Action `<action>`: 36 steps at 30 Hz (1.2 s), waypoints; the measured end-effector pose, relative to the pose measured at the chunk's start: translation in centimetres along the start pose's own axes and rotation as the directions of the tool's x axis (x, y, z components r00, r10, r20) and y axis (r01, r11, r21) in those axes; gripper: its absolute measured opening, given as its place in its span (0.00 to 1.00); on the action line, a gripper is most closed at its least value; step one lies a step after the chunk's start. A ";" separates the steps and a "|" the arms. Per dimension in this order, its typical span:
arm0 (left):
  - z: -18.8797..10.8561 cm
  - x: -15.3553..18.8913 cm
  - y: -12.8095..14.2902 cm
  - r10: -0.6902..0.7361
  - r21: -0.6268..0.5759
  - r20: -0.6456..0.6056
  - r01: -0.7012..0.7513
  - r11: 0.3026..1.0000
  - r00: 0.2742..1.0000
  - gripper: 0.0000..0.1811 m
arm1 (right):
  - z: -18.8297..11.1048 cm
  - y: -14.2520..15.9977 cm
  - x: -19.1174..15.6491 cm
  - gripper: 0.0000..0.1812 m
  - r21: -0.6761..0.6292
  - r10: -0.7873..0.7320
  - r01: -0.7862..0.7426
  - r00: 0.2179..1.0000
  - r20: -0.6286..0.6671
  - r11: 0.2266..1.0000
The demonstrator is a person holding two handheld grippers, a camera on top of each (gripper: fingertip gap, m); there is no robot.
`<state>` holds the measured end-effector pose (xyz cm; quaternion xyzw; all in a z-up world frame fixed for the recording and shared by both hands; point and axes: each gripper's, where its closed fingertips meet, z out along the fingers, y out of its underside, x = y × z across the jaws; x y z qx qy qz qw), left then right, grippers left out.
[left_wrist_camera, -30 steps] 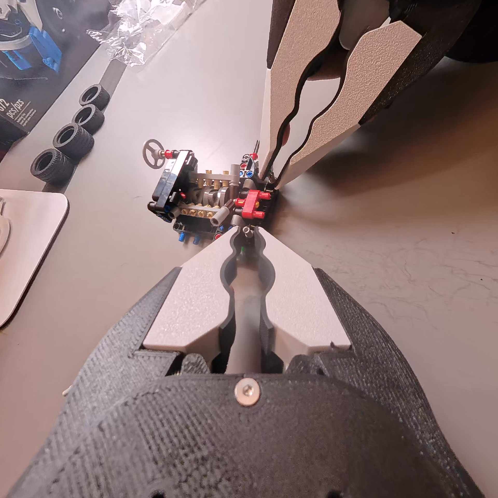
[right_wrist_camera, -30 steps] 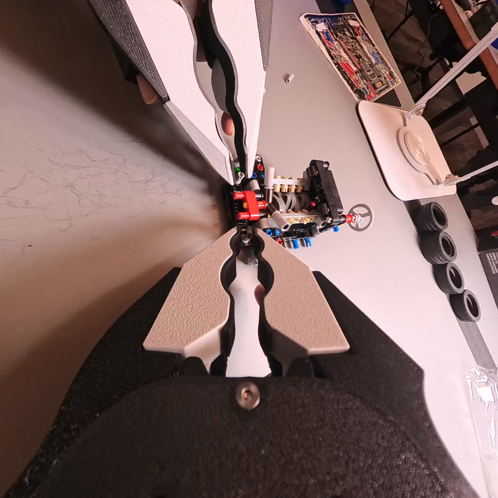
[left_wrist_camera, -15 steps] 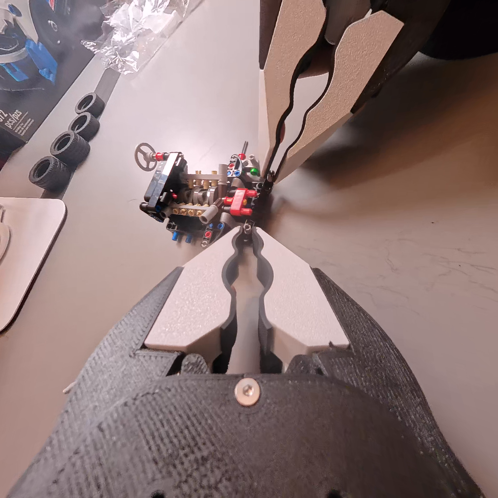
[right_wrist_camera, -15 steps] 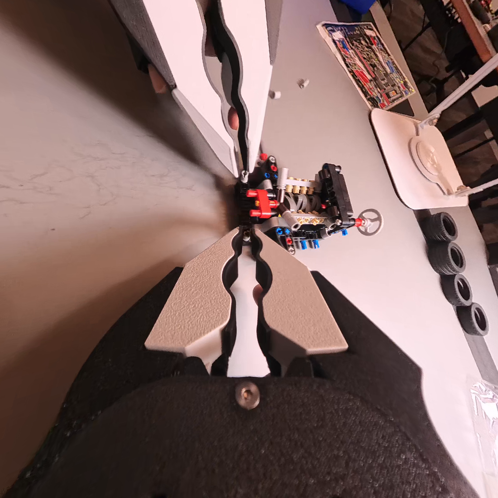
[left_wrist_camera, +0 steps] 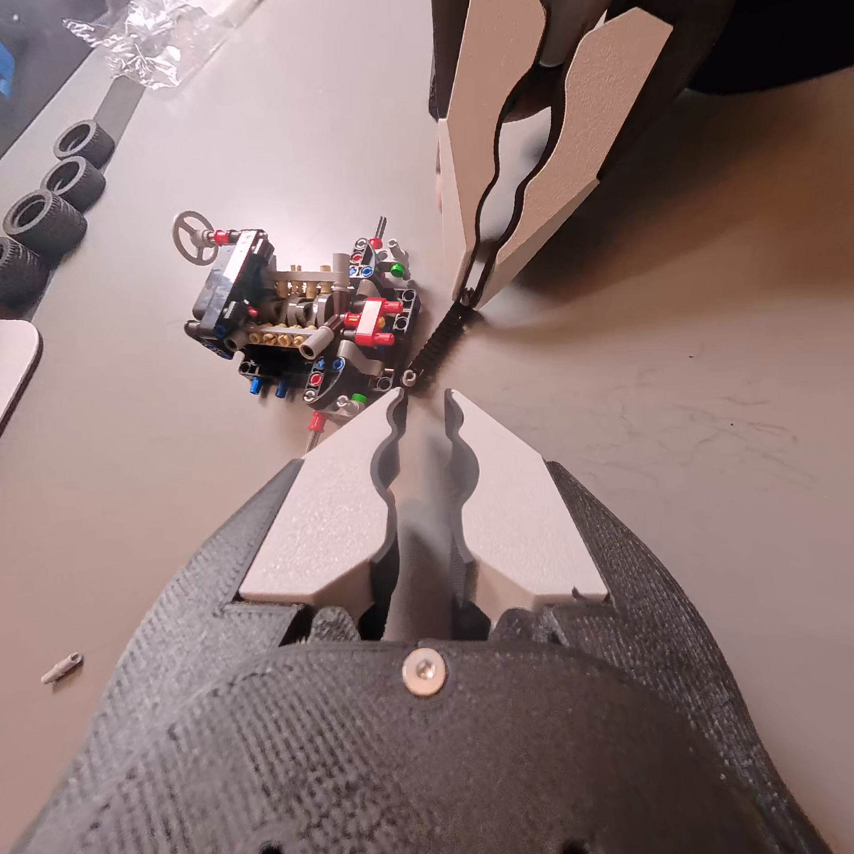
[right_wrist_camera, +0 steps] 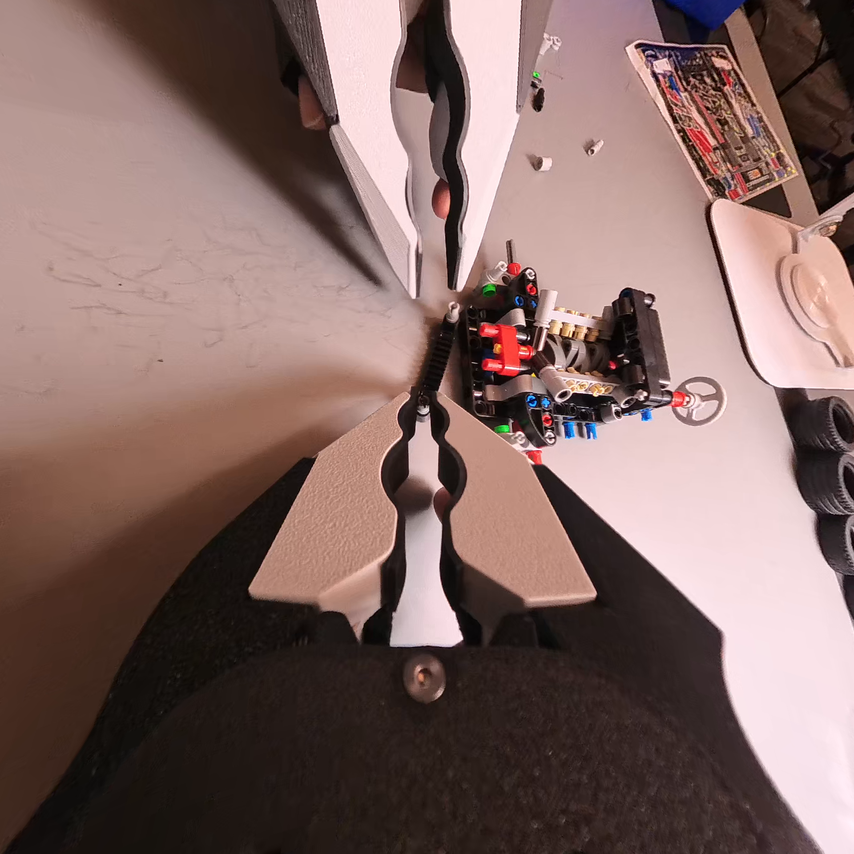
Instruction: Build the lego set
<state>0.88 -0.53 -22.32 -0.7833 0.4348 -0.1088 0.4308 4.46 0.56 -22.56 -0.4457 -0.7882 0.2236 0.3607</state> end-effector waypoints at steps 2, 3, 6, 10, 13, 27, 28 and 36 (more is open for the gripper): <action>0.2 0.3 0.1 0.002 -0.005 -0.013 -0.002 1.000 1.000 0.09 | -0.1 -0.2 -0.3 0.02 0.011 -0.013 0.013 1.000 0.014 1.000; 0.3 0.5 0.1 0.002 -0.007 -0.021 -0.003 1.000 1.000 0.09 | -0.1 -0.3 -0.6 0.02 0.020 -0.020 0.019 1.000 0.024 1.000; 0.5 1.0 0.4 0.012 -0.020 -0.033 -0.012 1.000 0.999 0.07 | -0.1 -0.6 -1.2 0.02 0.035 -0.034 0.032 0.998 0.050 0.999; 0.6 1.5 0.5 0.015 -0.021 -0.050 -0.016 1.000 0.999 0.01 | -0.1 -0.6 -1.2 0.02 0.037 -0.032 0.030 0.998 0.051 0.999; 0.6 1.5 0.4 0.013 -0.018 -0.053 -0.014 1.000 0.999 0.00 | -0.2 -0.5 -1.1 0.02 0.043 -0.025 0.022 0.998 0.052 0.999; -0.1 1.4 0.7 -0.048 -0.006 -0.074 0.047 0.999 0.996 0.09 | -0.3 -0.9 -1.5 0.02 0.073 -0.029 0.024 0.997 0.071 0.997; -0.1 1.5 0.7 -0.042 -0.007 -0.072 0.042 0.999 0.997 0.09 | -0.3 -1.0 -1.5 0.02 0.079 -0.029 0.023 0.997 0.072 0.997; -0.2 2.4 0.4 -0.017 -0.007 -0.107 0.017 1.000 0.994 0.04 | -0.7 -1.5 -1.9 0.02 0.113 0.012 -0.026 0.992 0.123 0.993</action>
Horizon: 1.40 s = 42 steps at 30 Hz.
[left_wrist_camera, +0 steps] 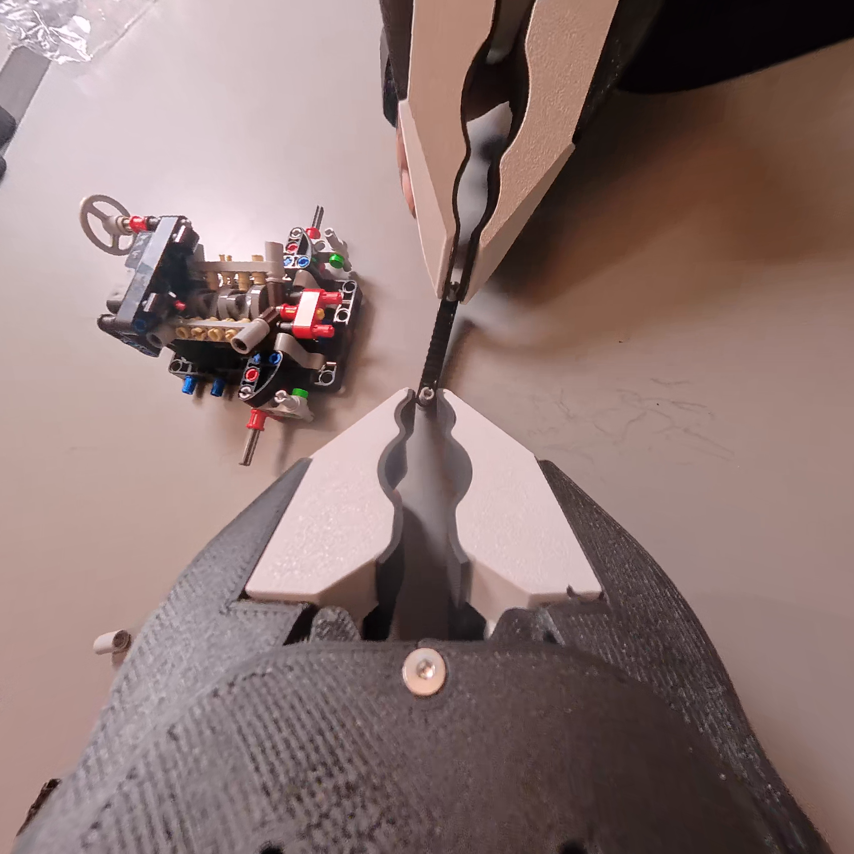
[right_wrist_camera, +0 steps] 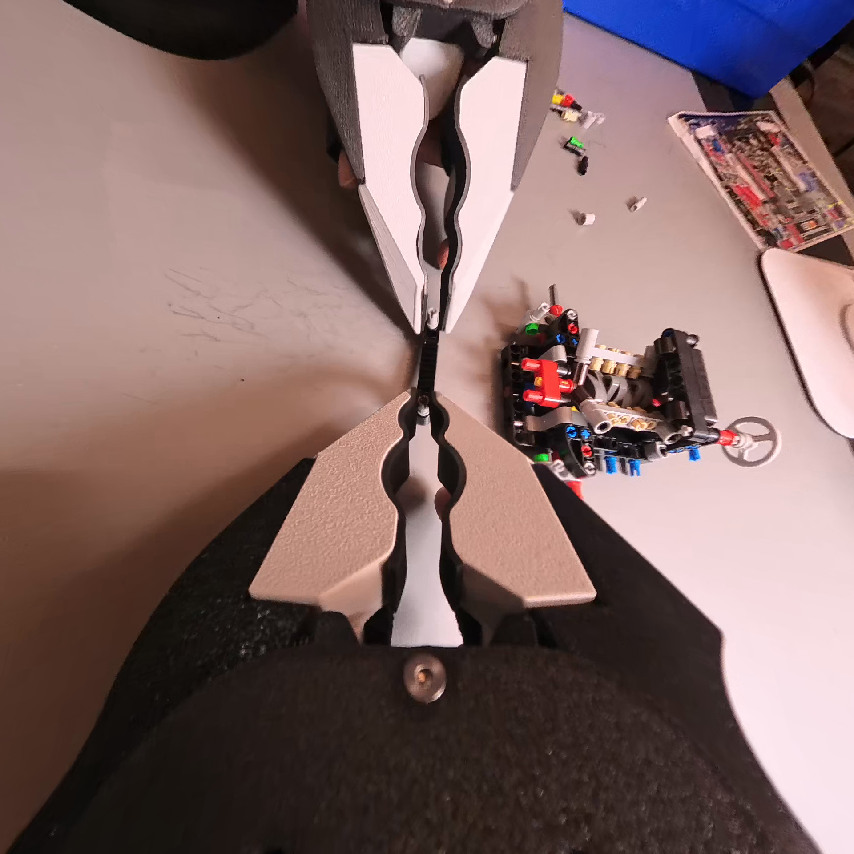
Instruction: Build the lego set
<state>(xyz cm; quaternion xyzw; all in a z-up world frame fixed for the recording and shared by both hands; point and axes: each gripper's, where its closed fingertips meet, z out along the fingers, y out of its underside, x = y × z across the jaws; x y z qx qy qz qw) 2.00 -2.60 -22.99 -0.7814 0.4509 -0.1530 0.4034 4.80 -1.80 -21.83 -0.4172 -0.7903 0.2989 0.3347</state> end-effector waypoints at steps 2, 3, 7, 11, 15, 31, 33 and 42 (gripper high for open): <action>-0.2 0.3 -0.1 0.009 -0.001 -0.005 -0.009 1.000 1.000 0.04 | 0.2 0.5 -0.4 0.02 -0.021 0.019 -0.018 0.999 0.026 1.000; -0.3 0.4 -0.1 0.012 -0.002 -0.008 -0.012 1.000 1.000 0.04 | 0.3 0.6 -0.4 0.02 -0.029 0.021 -0.020 0.999 0.028 0.999; -0.5 0.8 0.0 0.027 -0.006 -0.019 -0.027 1.000 0.999 0.08 | 0.4 0.3 -0.9 0.02 -0.028 0.030 -0.029 0.998 0.053 0.999; 0.0 1.3 -0.7 0.052 0.013 -0.051 -0.052 0.999 0.997 0.11 | 0.5 0.0 -1.2 0.02 -0.025 0.047 -0.045 0.996 0.078 0.999; 1.1 1.8 -0.8 0.120 -0.019 -0.061 -0.121 0.992 0.991 0.07 | 0.8 -0.1 -1.4 0.02 -0.037 0.057 -0.053 0.993 0.099 0.998; 1.5 1.8 -0.7 -0.004 -0.183 -0.119 -0.018 0.983 0.993 0.04 | 0.8 0.1 -1.0 0.01 -0.106 0.224 -0.208 0.960 0.166 0.972; 1.5 1.9 -0.7 -0.005 -0.195 -0.125 -0.019 0.981 0.992 0.04 | 0.8 0.1 -1.0 0.01 -0.093 0.243 -0.229 0.953 0.184 0.969; 1.6 2.5 -0.7 0.011 -0.214 -0.144 -0.042 0.976 0.990 0.04 | -1.3 -3.6 -0.6 0.01 0.139 0.290 -0.338 0.914 0.282 0.931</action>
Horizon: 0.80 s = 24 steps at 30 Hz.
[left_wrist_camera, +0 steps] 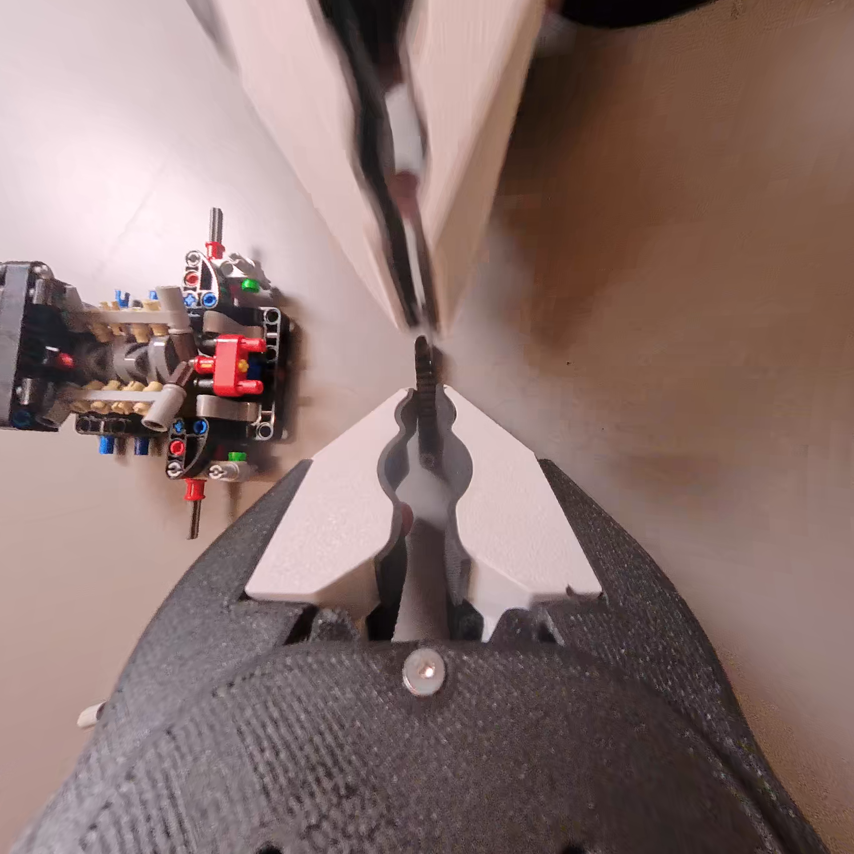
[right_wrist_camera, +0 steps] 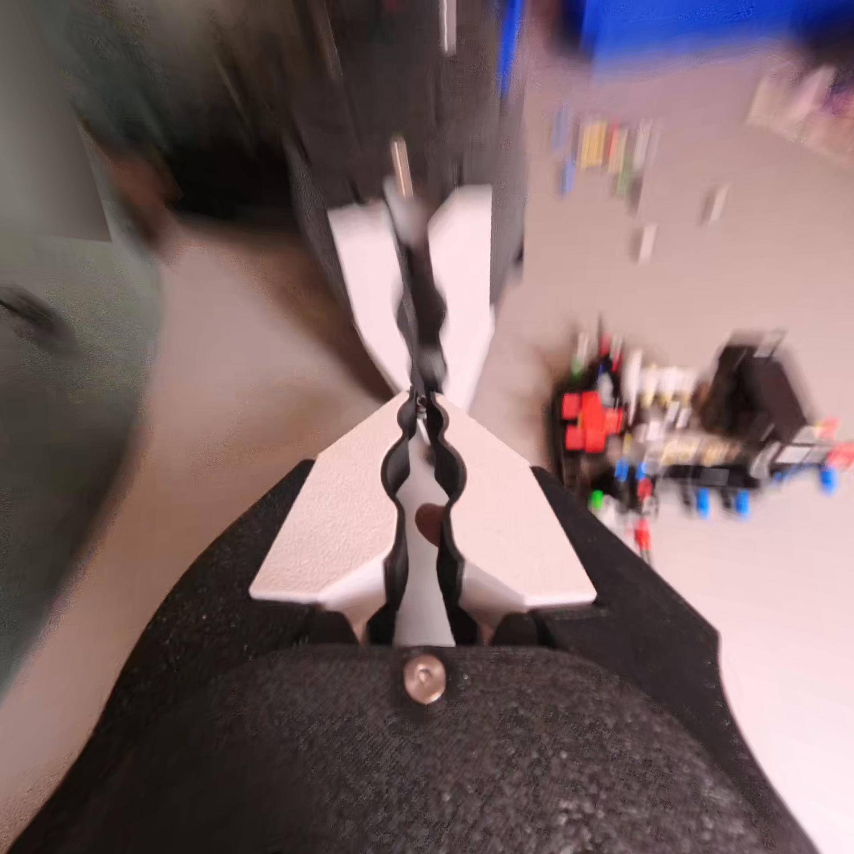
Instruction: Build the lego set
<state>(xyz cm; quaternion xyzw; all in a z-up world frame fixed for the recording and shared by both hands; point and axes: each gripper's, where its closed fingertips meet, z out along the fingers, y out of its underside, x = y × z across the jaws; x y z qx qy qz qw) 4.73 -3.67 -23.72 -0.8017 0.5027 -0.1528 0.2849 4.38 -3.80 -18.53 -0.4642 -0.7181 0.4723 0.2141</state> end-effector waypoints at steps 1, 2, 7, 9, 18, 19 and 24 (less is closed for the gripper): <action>0.0 0.0 0.0 -0.001 0.002 0.000 0.001 1.000 1.000 0.04 | -1.8 -3.1 0.1 0.01 0.119 0.023 -0.023 1.000 0.002 0.993; 0.0 0.0 0.0 0.000 0.008 0.001 0.000 1.000 1.000 0.04 | -3.0 -3.1 1.4 0.01 0.034 -0.085 0.090 0.989 -0.118 0.995; 0.0 0.0 -0.1 -0.037 0.057 -0.025 0.039 0.998 0.999 0.04 | -2.8 1.6 2.1 0.02 -0.156 -0.117 0.091 0.978 -0.172 0.984; 0.0 0.0 -0.2 -0.040 0.065 -0.024 0.042 0.997 0.999 0.04 | -2.1 2.6 2.1 0.02 -0.219 -0.176 0.135 0.967 -0.182 0.966; -0.2 0.2 -0.1 -0.017 0.080 0.011 0.016 0.997 1.000 0.04 | 0.2 5.0 1.3 0.08 -0.357 -0.294 0.226 0.944 -0.150 0.906; -0.2 0.1 0.0 -0.015 0.082 0.018 0.013 0.997 1.000 0.04 | 0.2 5.0 1.3 0.09 -0.363 -0.298 0.228 0.943 -0.150 0.904; -0.9 0.0 0.2 -0.031 0.108 0.022 0.028 0.994 0.999 0.04 | 0.0 4.2 1.6 0.16 -0.352 -0.315 0.237 0.931 -0.182 0.905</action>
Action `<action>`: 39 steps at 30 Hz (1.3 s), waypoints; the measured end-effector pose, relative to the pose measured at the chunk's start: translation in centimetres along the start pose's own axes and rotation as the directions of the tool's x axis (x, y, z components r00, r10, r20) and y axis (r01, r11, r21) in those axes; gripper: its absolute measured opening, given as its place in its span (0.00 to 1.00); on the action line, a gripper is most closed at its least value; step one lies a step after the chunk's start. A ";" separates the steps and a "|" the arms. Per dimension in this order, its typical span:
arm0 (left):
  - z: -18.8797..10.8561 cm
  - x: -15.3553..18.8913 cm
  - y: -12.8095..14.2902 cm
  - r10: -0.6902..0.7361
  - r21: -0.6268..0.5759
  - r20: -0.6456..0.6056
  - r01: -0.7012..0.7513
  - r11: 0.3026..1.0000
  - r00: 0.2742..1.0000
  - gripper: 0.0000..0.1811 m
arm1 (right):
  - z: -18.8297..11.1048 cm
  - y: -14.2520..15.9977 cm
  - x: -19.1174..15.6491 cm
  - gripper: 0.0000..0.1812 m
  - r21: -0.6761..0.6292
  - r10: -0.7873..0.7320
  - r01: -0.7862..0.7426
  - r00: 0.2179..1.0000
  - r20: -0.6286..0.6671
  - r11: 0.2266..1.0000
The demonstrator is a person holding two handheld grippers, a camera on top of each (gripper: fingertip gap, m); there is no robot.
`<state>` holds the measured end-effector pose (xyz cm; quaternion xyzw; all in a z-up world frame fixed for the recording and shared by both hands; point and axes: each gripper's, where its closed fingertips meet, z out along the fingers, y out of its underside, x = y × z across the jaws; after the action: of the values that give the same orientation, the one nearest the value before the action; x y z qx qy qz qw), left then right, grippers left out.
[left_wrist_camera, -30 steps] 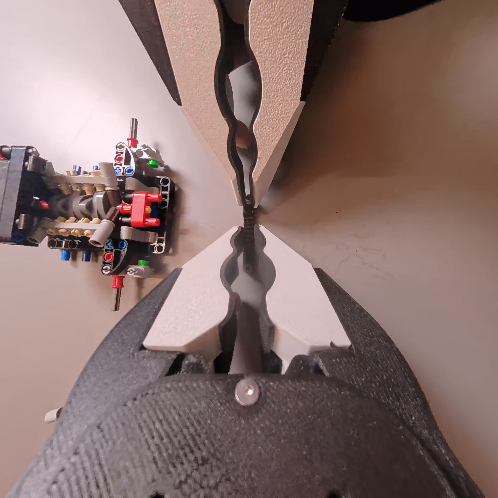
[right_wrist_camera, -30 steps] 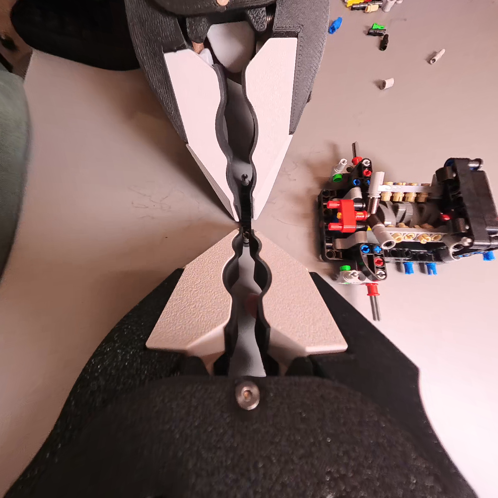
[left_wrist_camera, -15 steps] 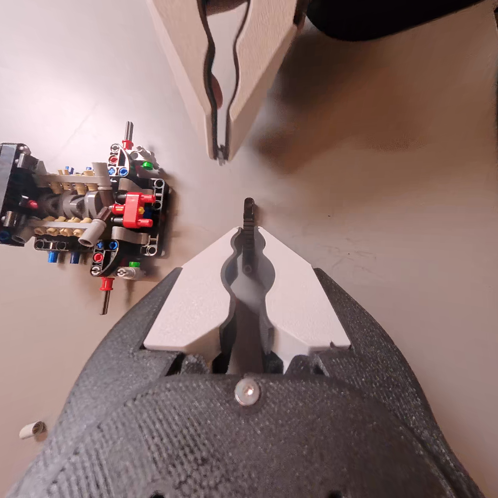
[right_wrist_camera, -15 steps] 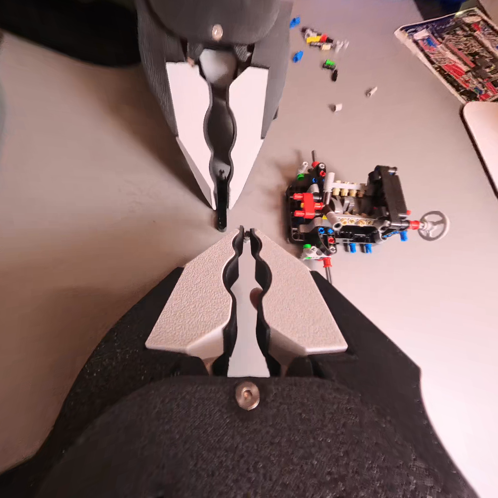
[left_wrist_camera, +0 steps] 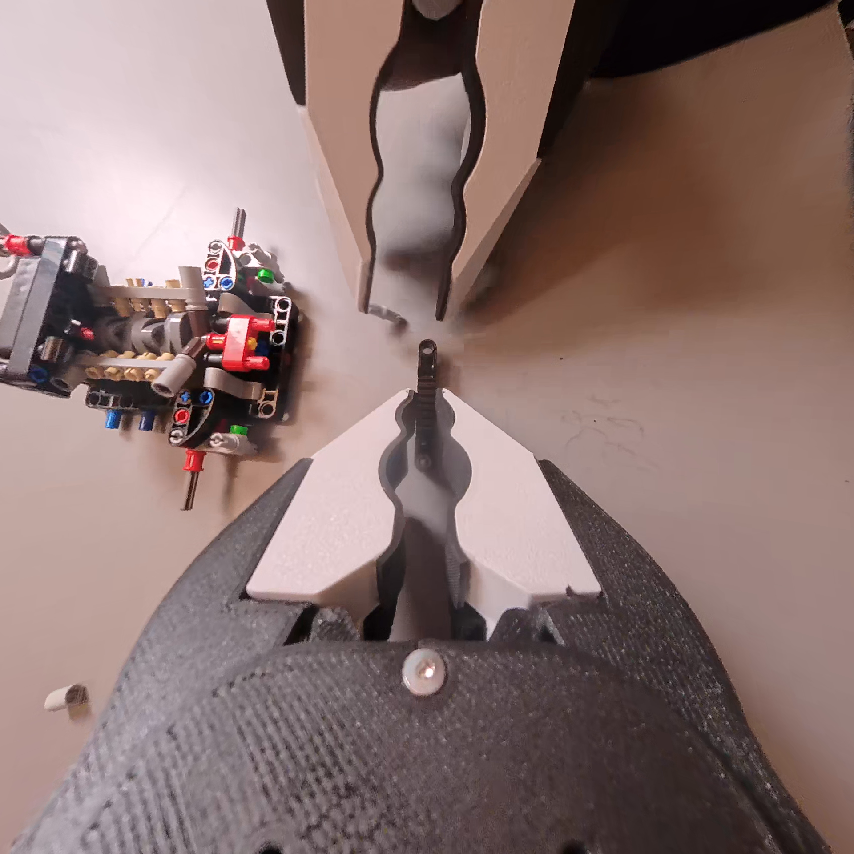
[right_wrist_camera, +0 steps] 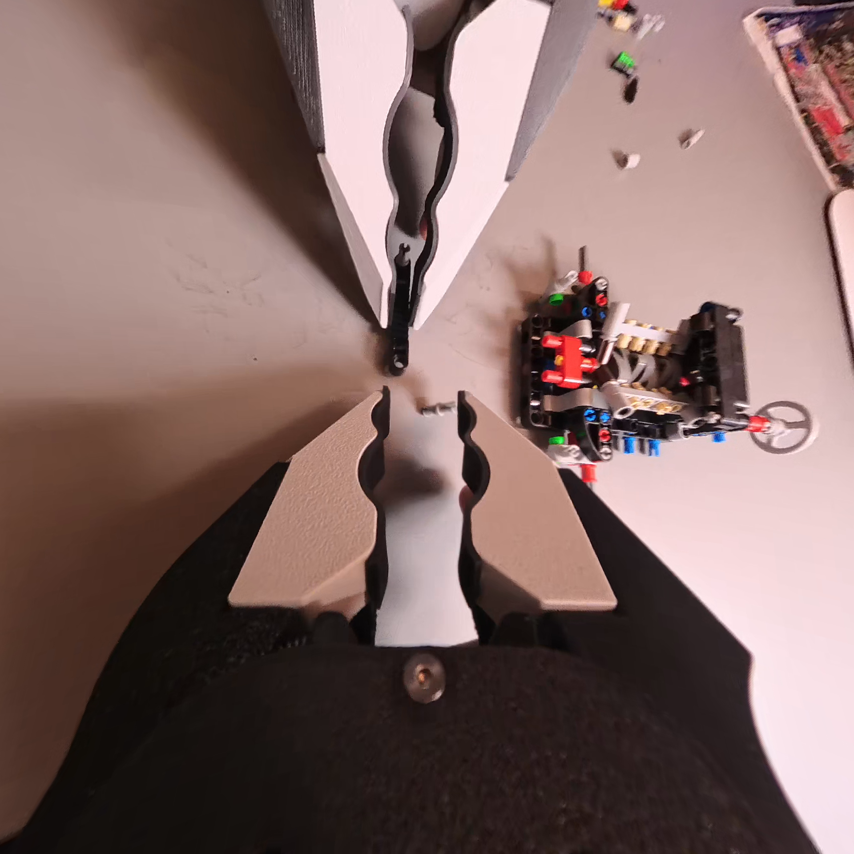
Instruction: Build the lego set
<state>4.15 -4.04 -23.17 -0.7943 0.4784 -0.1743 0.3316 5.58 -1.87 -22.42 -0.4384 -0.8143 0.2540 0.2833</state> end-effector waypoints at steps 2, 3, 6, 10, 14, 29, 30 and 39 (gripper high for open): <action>-0.2 -0.1 0.2 -0.002 -0.001 0.009 0.002 1.000 1.000 0.04 | -0.7 -1.3 0.2 0.16 0.057 0.010 -0.010 1.000 -0.010 0.998; -0.1 -0.1 0.3 0.001 -0.001 0.011 -0.001 1.000 1.000 0.04 | -0.9 -2.0 0.0 0.16 0.085 0.014 -0.014 1.000 0.000 0.996; 0.1 0.2 0.2 0.012 -0.002 0.001 -0.012 1.000 1.000 0.04 | -0.1 -2.7 -1.0 0.14 0.073 -0.008 0.006 1.000 0.028 0.997; 0.2 0.6 0.2 0.032 -0.002 0.000 -0.032 0.999 0.999 0.04 | 1.3 -1.7 -1.7 0.09 0.000 -0.006 0.006 0.999 0.040 1.000; -0.2 -0.2 0.4 0.031 -0.012 0.059 -0.030 0.999 0.998 0.08 | 1.6 -1.3 -1.6 0.04 -0.047 0.015 -0.014 1.000 0.019 0.999; -3.3 -0.3 2.0 -0.214 0.075 0.073 0.209 0.975 0.974 0.16 | 2.0 -3.9 -5.1 0.09 0.047 -0.003 -0.003 0.991 0.133 0.999; -3.1 0.1 1.7 -0.234 0.086 0.048 0.229 0.970 0.971 0.18 | 1.7 -3.8 -4.4 0.09 0.049 0.011 -0.017 0.994 0.110 0.999; -0.9 0.3 1.3 -0.148 0.001 0.115 0.149 0.989 0.982 0.05 | 1.3 -1.5 -0.2 0.10 0.034 0.119 -0.119 0.993 -0.018 0.992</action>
<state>2.96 -5.07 -23.41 -0.8378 0.3986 -0.1508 0.3414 3.91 -3.00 -22.38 -0.4839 -0.7795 0.2797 0.2828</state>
